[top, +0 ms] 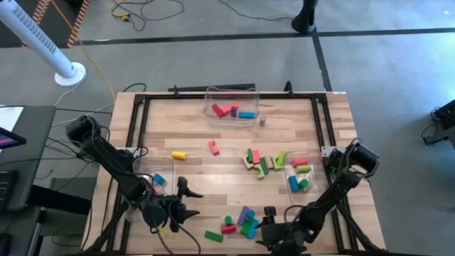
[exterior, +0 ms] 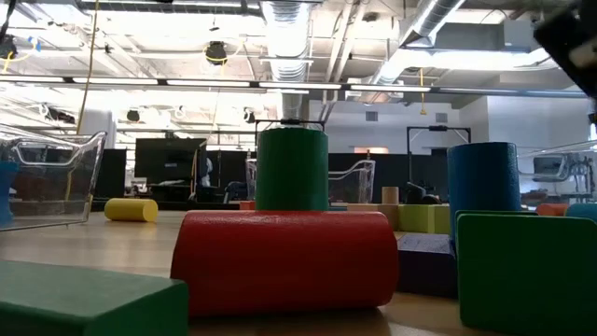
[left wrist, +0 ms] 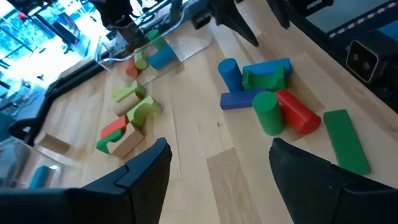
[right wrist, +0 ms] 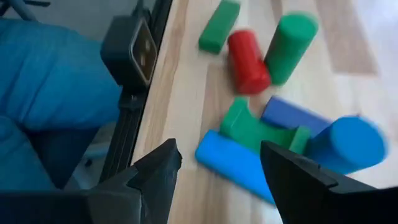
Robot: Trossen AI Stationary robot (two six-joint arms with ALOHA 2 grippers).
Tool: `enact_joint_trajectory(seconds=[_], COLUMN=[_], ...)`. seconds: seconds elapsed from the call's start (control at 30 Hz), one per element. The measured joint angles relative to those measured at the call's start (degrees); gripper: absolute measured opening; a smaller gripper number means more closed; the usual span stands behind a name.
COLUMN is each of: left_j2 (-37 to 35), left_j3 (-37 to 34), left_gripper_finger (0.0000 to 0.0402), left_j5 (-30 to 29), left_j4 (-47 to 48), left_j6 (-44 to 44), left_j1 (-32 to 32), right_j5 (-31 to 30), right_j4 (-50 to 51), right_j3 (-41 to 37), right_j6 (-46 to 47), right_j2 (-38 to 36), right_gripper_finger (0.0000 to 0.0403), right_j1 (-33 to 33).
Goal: Sort blocks by size
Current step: Put the light blue rectangular block into the top transparent bin
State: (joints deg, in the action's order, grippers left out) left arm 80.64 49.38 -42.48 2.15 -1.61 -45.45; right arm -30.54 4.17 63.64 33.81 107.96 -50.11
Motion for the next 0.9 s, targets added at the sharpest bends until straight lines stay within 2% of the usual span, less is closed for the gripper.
enact_joint_trajectory(seconds=[0.27, 0.53, 0.67, 0.9], left_j2=[0.0, 0.0, 0.0, 0.0], left_j3=[-2.1, -2.1, -2.1, -2.1], left_gripper_finger=[0.0261, 0.0261, 0.0261, 0.0261], left_j5=[1.9, 3.3, 3.3, 3.3], left_j4=[-3.3, -3.2, -3.1, -3.0], left_j6=[0.4, 0.7, 0.7, 0.7], left_j1=[2.2, 2.7, 2.7, 2.7], right_j5=[5.2, 5.6, 6.7, 9.0], right_j4=[-5.3, -6.6, -4.3, 2.1], right_j3=[0.0, 0.0, 0.0, -0.1], right_j6=[0.2, -4.7, -5.0, 0.3], right_j2=[4.3, 5.8, 5.8, 5.4], right_gripper_finger=[0.0256, 0.0256, 0.0256, 0.0256], right_j1=[1.4, 4.7, 5.8, 8.3])
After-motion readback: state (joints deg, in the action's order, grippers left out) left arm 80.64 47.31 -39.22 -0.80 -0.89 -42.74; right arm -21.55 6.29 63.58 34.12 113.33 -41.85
